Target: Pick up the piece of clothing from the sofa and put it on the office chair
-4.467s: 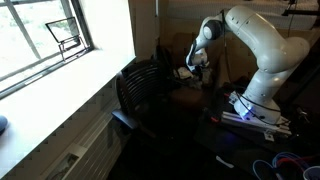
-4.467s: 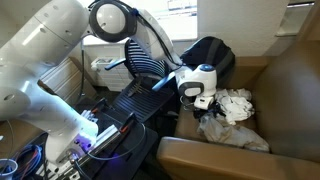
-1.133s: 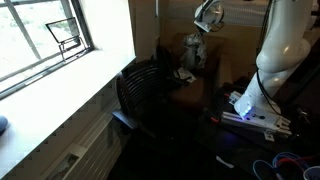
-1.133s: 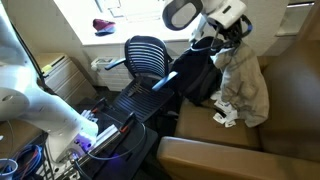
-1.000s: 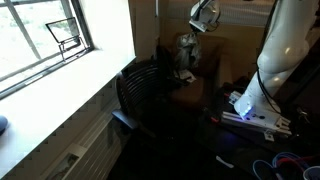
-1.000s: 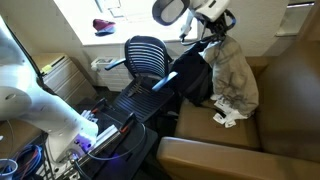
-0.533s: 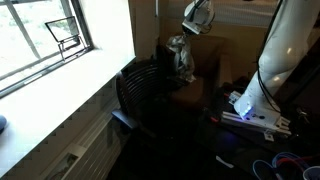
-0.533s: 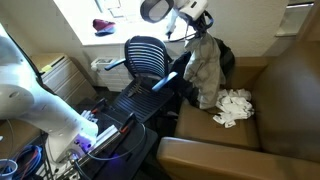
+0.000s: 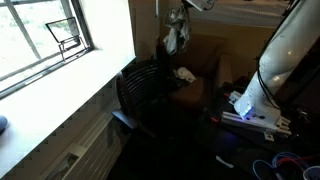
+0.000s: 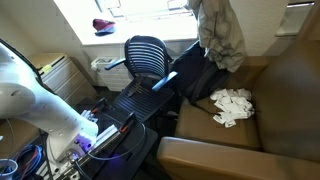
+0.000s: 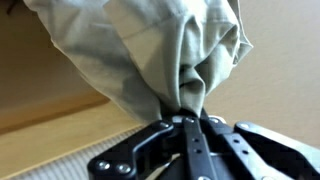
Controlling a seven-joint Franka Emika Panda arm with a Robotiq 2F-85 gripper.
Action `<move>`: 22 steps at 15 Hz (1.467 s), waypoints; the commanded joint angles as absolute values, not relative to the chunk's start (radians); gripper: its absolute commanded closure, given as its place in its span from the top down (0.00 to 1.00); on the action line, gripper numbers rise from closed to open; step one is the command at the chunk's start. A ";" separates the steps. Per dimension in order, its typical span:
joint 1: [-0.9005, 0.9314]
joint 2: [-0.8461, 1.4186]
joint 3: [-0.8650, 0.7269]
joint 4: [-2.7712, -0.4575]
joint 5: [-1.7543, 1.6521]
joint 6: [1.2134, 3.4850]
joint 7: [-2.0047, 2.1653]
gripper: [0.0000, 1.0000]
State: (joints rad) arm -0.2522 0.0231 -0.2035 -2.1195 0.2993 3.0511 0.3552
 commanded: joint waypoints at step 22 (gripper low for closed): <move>0.648 -0.397 -0.208 -2.503 0.700 3.151 0.306 0.01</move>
State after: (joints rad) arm 0.5437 -0.4200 -0.1834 -2.4978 0.6229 3.1437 0.2784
